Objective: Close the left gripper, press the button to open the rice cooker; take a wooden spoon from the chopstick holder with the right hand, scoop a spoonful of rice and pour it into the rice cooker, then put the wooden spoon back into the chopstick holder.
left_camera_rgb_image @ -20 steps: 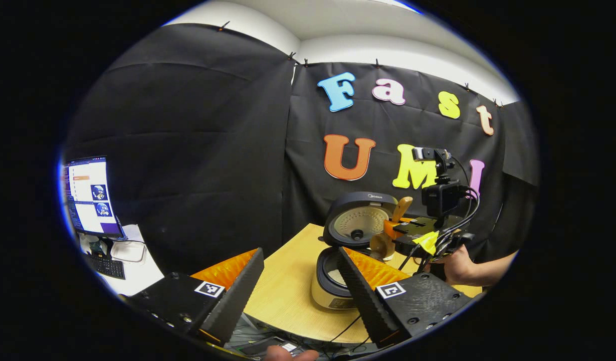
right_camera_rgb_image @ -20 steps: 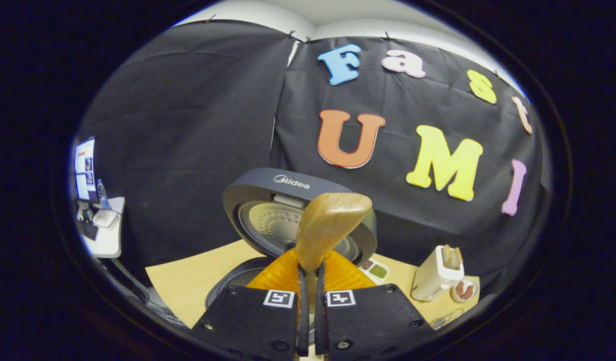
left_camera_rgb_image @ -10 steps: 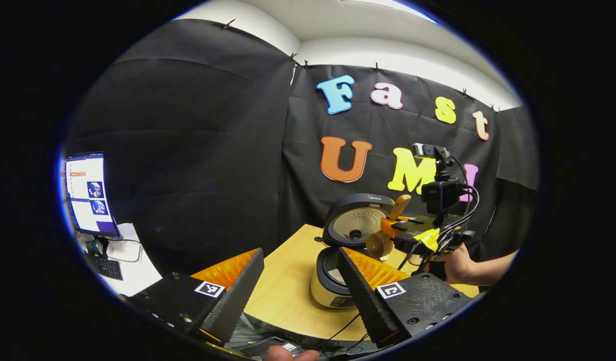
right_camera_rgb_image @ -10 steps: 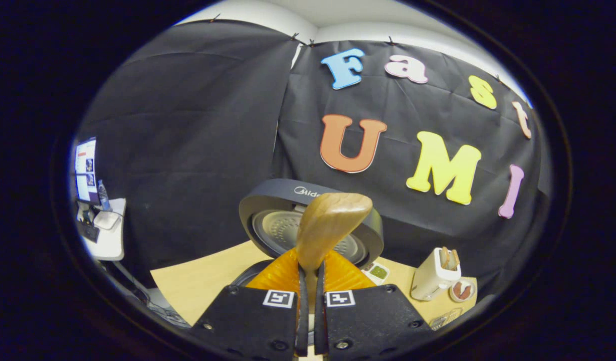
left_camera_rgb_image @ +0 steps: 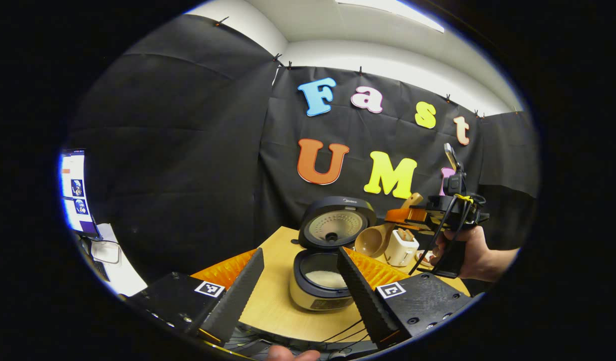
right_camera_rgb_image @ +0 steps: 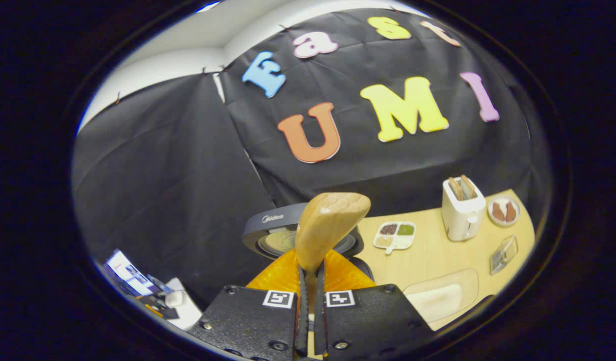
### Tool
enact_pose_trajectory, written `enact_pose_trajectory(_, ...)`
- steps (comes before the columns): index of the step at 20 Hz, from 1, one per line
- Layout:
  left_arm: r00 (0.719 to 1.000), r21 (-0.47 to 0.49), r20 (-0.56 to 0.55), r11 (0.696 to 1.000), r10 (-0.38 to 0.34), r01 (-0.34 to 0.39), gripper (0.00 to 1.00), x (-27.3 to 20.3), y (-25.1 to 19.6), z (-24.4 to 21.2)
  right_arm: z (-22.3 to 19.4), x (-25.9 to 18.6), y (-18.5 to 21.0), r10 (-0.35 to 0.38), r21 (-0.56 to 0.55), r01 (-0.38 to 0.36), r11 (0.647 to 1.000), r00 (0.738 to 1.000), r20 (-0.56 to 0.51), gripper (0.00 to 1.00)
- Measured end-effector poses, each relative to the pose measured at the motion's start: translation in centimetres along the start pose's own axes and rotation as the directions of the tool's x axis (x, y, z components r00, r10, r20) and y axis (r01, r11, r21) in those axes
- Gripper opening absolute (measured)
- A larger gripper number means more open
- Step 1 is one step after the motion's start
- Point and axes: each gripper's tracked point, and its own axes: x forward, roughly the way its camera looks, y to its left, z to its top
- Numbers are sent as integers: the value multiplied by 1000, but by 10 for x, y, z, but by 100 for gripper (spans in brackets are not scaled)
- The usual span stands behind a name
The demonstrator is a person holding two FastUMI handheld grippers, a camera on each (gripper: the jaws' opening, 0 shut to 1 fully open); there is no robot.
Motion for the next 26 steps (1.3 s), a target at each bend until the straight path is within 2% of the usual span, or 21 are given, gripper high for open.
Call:
enact_pose_trajectory(5, 998, 32, 7, 997, -70, 70, 95, 25, -55, 6, 25, -51, -89, -68, 178, 64, 982, 998, 11, 10)
enact_pose_trajectory(9, 994, 61, -16, 992, -105, 106, 95, 56, -103, -2, 44, -92, -182, -174, 242, 160, 957, 984, 40, 10)
enact_pose_trajectory(12, 991, 72, -31, 989, -131, 133, 95, 78, -142, -7, 53, -114, -258, -278, 246, 256, 935, 959, 56, 10)
enact_pose_trajectory(16, 988, 67, -46, 986, -147, 150, 95, 99, -191, -12, 64, -135, -348, -407, 220, 389, 895, 912, 45, 10)
enact_pose_trajectory(19, 990, 74, -50, 988, -133, 137, 95, 114, -214, -16, 63, -133, -412, -484, 190, 470, 862, 875, 29, 10)
enact_pose_trajectory(20, 990, 72, -57, 989, -128, 132, 95, 118, -220, -18, 61, -128, -427, -494, 185, 482, 856, 869, 20, 10)
enact_pose_trajectory(22, 990, 74, -77, 990, -116, 122, 95, 123, -231, -25, 60, -115, -450, -500, 183, 490, 852, 866, 8, 12)
enact_pose_trajectory(26, 991, 102, -109, 990, -81, 93, 95, 127, -238, -34, 59, -83, -483, -505, 134, 500, 855, 863, 5, 10)
